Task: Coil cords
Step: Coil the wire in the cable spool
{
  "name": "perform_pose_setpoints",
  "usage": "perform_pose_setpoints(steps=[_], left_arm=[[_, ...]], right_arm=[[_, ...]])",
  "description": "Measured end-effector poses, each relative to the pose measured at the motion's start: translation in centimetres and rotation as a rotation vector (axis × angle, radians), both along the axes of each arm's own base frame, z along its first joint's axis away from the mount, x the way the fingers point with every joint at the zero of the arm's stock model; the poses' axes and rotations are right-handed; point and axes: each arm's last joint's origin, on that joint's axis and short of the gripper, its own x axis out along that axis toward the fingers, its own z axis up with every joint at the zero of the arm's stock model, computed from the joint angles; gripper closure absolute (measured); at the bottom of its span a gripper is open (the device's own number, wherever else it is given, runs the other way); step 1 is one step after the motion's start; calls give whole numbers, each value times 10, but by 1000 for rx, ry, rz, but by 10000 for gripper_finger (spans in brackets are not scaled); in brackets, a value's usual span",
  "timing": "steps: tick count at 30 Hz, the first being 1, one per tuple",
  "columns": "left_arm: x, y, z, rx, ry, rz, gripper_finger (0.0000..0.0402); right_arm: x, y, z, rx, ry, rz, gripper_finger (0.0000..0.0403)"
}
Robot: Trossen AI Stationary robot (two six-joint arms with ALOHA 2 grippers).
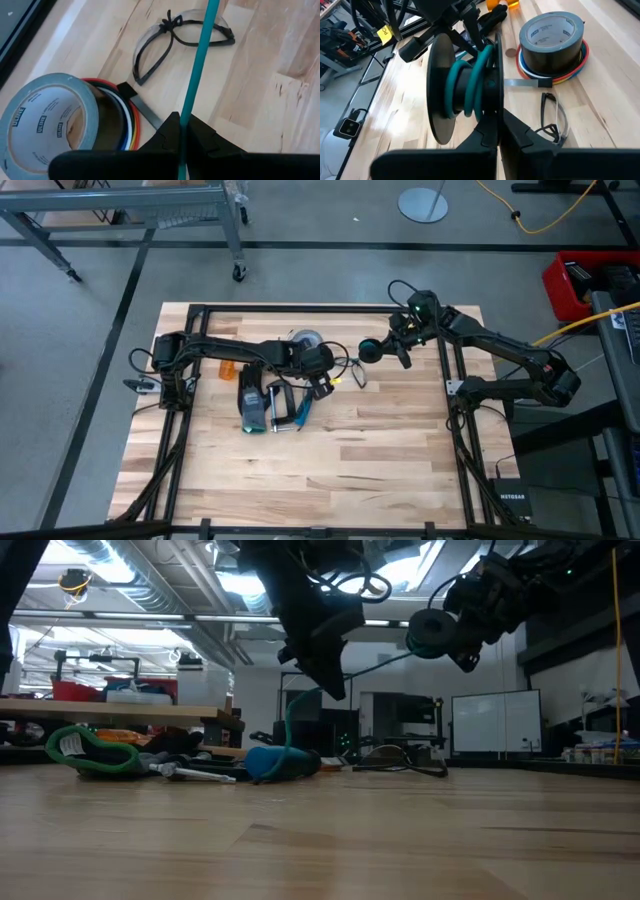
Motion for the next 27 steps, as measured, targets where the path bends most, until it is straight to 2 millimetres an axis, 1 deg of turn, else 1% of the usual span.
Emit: perform_pose_setpoints(steps=[4, 8, 12, 17, 20, 25, 27], left_arm=[[-2, 0, -1, 9, 25, 7, 401], [-1, 3, 0, 25, 8, 22, 401], [3, 6, 2, 44, -37, 14, 401], [8, 8, 5, 79, -81, -23, 401], [9, 9, 7, 87, -95, -36, 401], [9, 9, 7, 98, -91, -47, 401], [9, 9, 6, 99, -84, -47, 401]], right_arm=[[0, 0, 0, 3, 1, 2, 401], [0, 1, 0, -3, 2, 11, 401], [-1, 3, 0, 6, -35, 91, 401], [-1, 7, 3, 35, -140, 246, 401], [-2, 8, 4, 48, -173, 288, 401], [-2, 8, 4, 41, -171, 286, 401], [-2, 8, 3, 24, -149, 261, 401]])
